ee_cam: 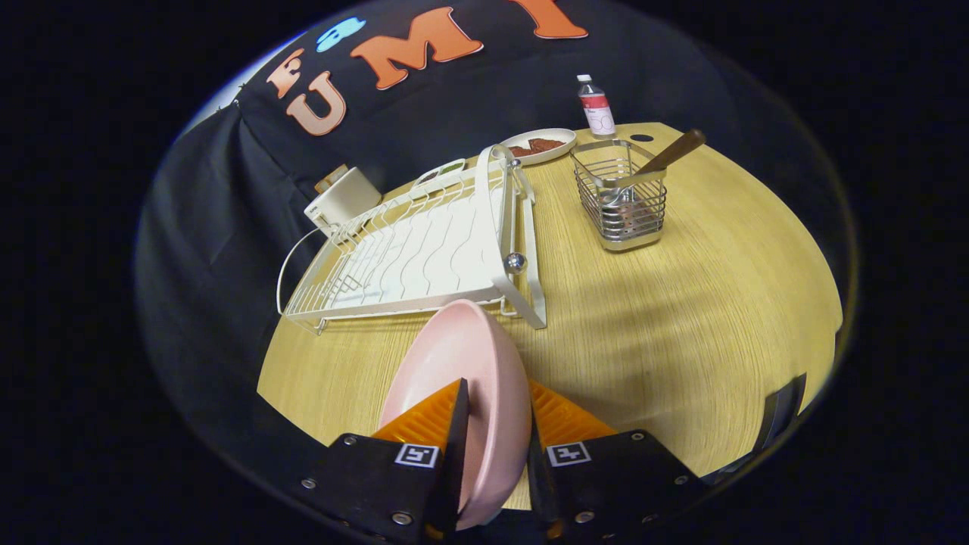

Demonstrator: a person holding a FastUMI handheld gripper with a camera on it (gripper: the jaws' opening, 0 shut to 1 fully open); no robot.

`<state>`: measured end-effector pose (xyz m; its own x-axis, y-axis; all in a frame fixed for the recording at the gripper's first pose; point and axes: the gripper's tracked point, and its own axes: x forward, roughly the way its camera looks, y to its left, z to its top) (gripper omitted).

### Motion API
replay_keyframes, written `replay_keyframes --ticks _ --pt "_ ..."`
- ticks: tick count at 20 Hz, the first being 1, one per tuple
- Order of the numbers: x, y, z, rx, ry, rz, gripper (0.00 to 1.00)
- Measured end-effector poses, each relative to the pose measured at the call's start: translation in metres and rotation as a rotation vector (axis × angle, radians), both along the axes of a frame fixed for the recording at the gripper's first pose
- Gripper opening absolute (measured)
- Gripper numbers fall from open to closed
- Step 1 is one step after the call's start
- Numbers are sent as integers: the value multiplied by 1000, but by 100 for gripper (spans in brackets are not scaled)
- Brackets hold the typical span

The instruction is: Take the plate from the dish rack, then take the spoon from the basket and place it into the plate.

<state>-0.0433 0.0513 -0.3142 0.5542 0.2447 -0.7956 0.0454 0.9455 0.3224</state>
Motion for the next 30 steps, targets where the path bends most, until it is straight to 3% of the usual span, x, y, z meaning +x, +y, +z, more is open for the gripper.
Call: replay_keyframes --ticks 4,7,10,15,17,26,30 --pt "-1 1 -7 -16 -44 13 46" --pt "-1 1 -10 -44 -64 29 46" --pt "4 -3 -14 -94 -87 51 58" --pt "19 -42 -15 -290 -162 56 59" --pt "21 -51 -4 -298 -185 53 59" --pt "83 -131 65 -351 -420 -164 59" --pt "116 -165 66 -399 -458 -264 49"
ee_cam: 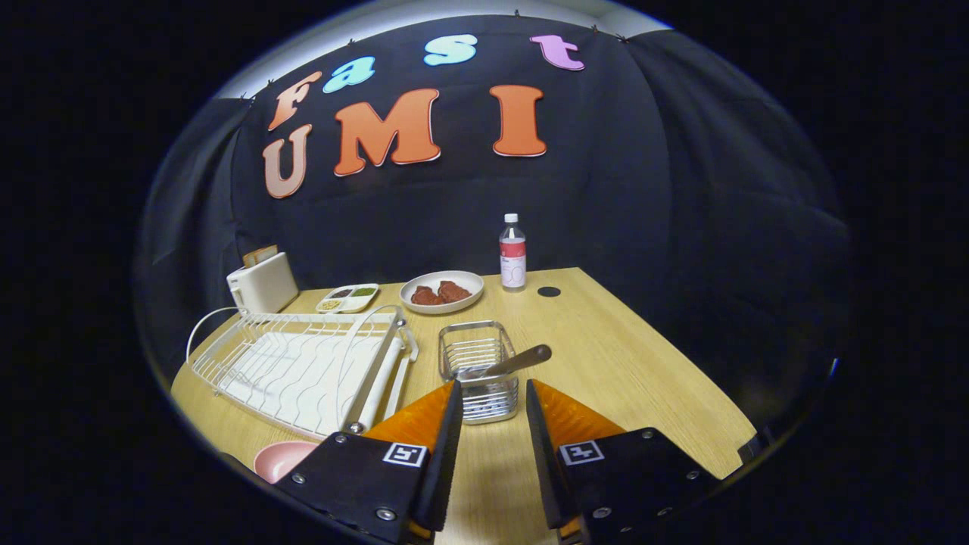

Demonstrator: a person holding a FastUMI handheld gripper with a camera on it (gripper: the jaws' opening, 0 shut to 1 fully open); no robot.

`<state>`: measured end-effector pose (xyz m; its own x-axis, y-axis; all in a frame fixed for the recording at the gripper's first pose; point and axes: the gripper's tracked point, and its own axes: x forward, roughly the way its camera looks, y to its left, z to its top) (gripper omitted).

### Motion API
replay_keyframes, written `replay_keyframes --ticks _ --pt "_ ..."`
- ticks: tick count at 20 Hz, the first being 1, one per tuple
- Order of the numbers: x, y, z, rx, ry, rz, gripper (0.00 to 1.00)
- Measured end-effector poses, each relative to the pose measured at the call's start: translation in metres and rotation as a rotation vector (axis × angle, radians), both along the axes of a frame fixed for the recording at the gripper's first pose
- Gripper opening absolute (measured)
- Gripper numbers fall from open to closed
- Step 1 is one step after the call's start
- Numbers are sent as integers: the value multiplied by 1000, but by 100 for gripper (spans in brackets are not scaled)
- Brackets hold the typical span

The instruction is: Take the plate from the dish rack, then take the spoon from the basket and place it into the plate.

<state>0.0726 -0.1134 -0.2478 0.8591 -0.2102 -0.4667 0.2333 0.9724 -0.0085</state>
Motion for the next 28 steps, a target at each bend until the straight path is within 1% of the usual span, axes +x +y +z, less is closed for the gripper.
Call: replay_keyframes --ticks 2,3,5,7,9,10,12,14,16,20,24,28 --pt "11 -13 -4 -9 0 -46 44" --pt "16 -16 -6 -2 -1 -54 42" --pt "30 -10 -4 34 -21 -21 39" --pt "36 -11 -2 34 -30 -11 31" --pt "40 1 4 73 -50 24 27" --pt "43 6 6 77 -55 37 22" --pt "46 18 10 75 -60 71 17" --pt "54 26 15 68 -74 86 13" --pt "60 30 17 64 -68 76 9" --pt "72 30 31 37 -80 72 8" --pt "76 36 63 0 -118 82 8" --pt "61 38 100 -68 -163 92 8"
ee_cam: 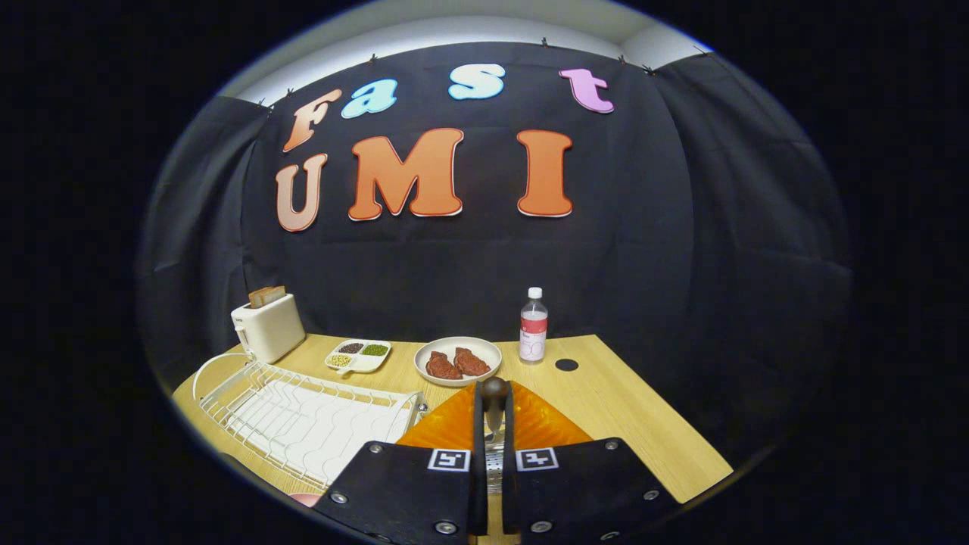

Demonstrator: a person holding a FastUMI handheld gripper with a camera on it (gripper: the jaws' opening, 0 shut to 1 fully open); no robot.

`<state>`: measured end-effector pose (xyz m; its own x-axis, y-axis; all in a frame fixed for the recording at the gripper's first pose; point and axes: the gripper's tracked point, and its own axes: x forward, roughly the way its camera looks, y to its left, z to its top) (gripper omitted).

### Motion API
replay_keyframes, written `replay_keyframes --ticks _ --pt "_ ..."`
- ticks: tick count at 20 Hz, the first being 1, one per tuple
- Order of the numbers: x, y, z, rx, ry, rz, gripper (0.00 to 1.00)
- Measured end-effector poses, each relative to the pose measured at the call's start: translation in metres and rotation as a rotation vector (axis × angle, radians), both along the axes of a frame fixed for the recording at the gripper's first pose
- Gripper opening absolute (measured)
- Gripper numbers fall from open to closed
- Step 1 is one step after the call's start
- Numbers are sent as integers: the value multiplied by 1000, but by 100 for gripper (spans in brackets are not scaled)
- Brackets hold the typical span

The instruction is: Take the plate from the dish rack, then take the spoon from the basket and place it into the plate.

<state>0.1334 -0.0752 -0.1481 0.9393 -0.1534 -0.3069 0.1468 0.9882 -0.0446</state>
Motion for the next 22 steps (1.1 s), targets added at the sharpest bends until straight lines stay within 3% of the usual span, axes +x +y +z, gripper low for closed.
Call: replay_keyframes --ticks 12,18,22 --pt "-90 67 50 129 3 177 8" --pt "-134 106 45 138 22 285 7" --pt "-156 132 16 136 73 356 8"
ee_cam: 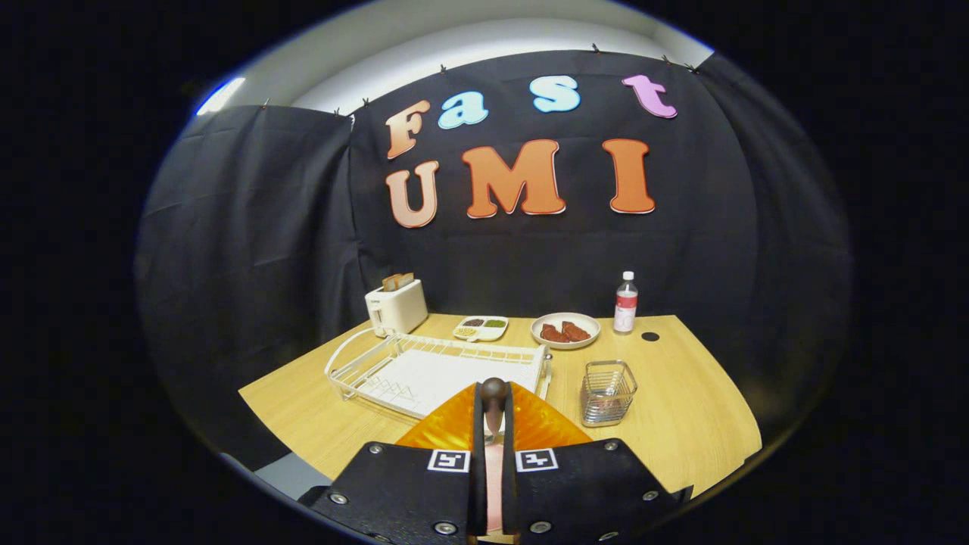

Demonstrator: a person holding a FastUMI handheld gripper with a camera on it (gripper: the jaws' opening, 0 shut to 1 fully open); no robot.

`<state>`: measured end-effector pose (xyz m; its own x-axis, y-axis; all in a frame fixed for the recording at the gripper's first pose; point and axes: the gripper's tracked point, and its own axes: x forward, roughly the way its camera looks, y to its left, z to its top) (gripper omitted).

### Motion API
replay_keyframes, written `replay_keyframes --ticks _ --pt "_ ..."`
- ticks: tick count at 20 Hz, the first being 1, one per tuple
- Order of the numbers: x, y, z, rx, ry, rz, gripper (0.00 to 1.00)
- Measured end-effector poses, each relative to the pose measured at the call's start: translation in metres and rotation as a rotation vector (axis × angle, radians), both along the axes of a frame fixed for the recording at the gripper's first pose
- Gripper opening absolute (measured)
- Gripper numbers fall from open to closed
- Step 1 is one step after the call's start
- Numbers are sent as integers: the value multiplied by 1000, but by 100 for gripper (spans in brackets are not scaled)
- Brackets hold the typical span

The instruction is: Take the plate from the dish rack, then take the spoon from the basket and place it into the plate.

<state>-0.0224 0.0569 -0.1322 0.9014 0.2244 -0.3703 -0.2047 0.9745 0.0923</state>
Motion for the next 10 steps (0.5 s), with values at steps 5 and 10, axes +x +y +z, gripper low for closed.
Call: replay_keyframes --ticks 5,10 --pt "-12 21 -33 51 63 53 7" --pt "-19 30 -58 94 101 87 8"
